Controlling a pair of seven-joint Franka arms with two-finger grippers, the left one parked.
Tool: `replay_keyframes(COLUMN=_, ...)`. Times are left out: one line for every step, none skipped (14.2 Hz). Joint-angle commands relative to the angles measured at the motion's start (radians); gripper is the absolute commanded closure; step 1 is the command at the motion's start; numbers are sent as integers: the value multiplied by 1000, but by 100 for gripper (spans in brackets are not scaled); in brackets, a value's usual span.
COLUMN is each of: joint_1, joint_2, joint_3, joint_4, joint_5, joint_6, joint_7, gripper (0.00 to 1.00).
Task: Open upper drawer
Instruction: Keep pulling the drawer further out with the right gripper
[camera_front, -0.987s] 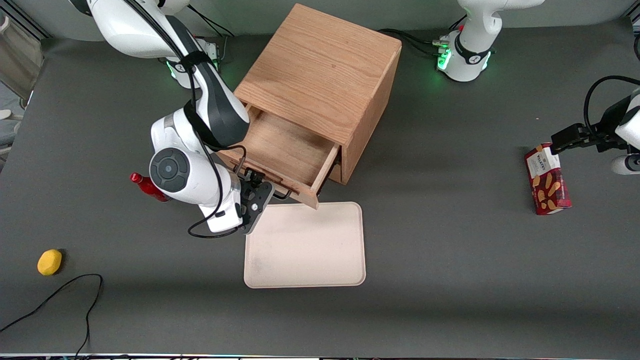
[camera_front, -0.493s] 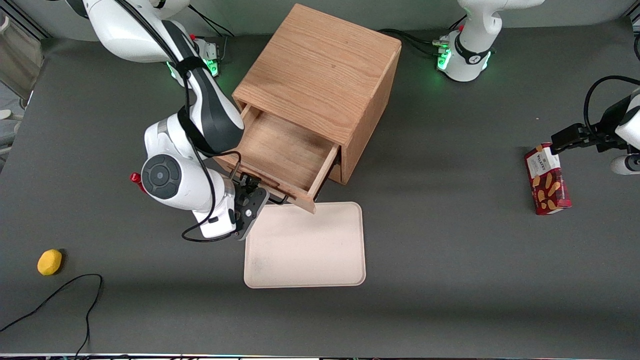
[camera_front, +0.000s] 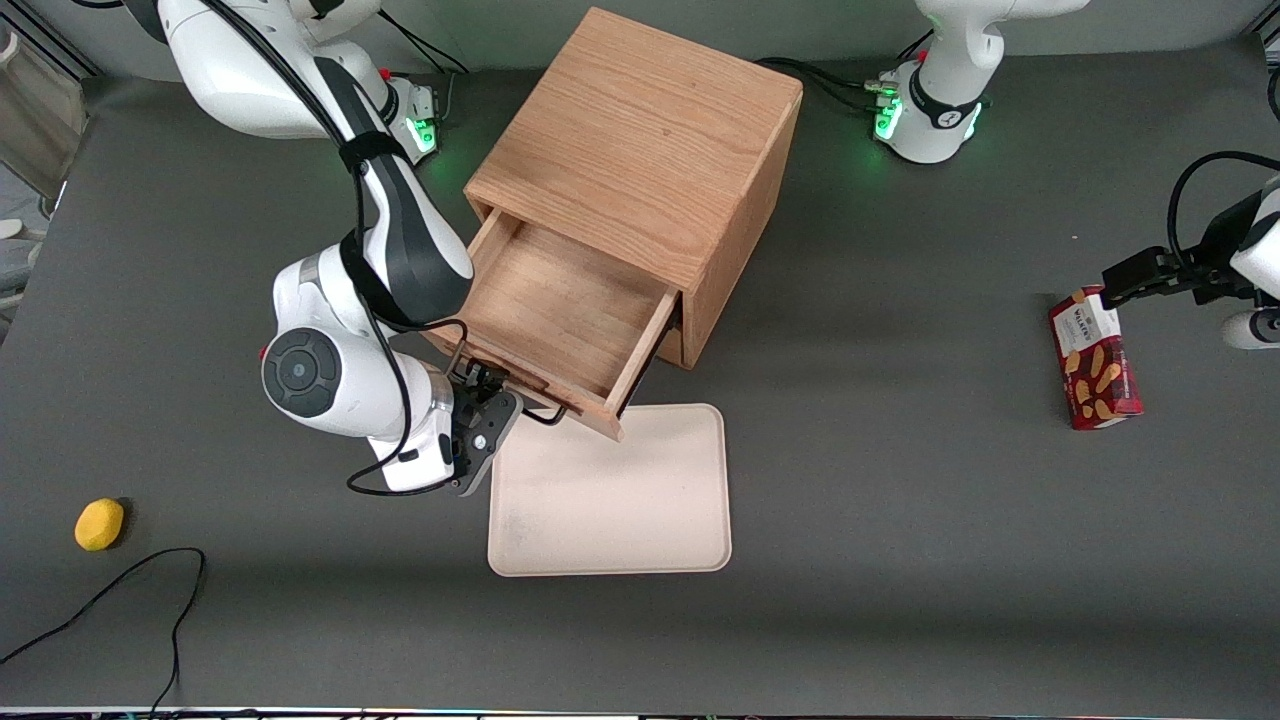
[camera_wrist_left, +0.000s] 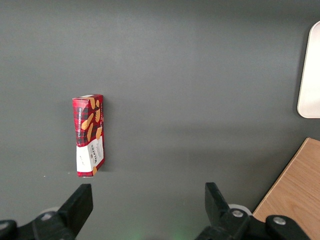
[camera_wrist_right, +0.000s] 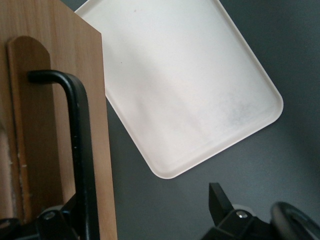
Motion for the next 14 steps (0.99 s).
replay_keyframes(joint_1=-18, joint_2=35, joint_3=-1, joint_4=57, joint_5=24, joint_6=-14, joint_7=-24, gripper=0)
replay_keyframes(joint_1=-24, joint_2=38, joint_3=0, joint_4=59, joint_5=24, joint_6=-11, joint_7=-23, gripper=0)
replay_keyframes(joint_1=-26, joint_2=39, joint_3=-1, joint_4=60, joint_5=24, joint_6=-11, joint_7=-21, gripper=0)
replay_keyframes(joint_1=-32, joint_2=44, joint_3=-1, joint_4=68, joint_5=24, joint_6=-11, joint_7=-23, gripper=0)
replay_keyframes(joint_1=-33, joint_2=51, joint_3=-1, joint_4=80, joint_5=26, joint_6=-11, joint_7=-21, gripper=0)
replay_keyframes(joint_1=-36, joint_2=51, joint_3=-1, joint_4=82, joint_5=26, joint_6=-11, joint_7=-23, gripper=0)
replay_keyframes(joint_1=-42, joint_2=53, joint_3=-1, joint_4=88, joint_5=26, joint_6=-11, joint_7=-23, gripper=0)
replay_keyframes(joint_1=-44, joint_2=59, joint_3=-1, joint_4=96, joint_5=26, joint_6=-11, joint_7=-23, gripper=0)
replay_keyframes(joint_1=-50, joint_2=65, joint_3=0, joint_4=100, joint_5=26, joint_6=-12, joint_7=-24, gripper=0)
replay_keyframes(joint_1=-56, joint_2=68, joint_3=0, joint_4=105, joint_5=30, joint_6=-12, joint_7=-26, gripper=0)
replay_keyframes(joint_1=-59, joint_2=70, joint_3=-1, joint_4=109, joint_5=32, joint_6=-12, joint_7=-30, gripper=0)
replay_keyframes(joint_1=-62, joint_2=71, joint_3=0, joint_4=115, joint_5=32, joint_6=-14, joint_7=-30, gripper=0)
replay_keyframes(joint_1=-67, joint_2=73, joint_3=0, joint_4=117, joint_5=32, joint_6=-15, joint_7=-29, gripper=0)
replay_keyframes(joint_1=-67, joint_2=73, joint_3=0, joint_4=119, joint_5=32, joint_6=-15, joint_7=-29, gripper=0)
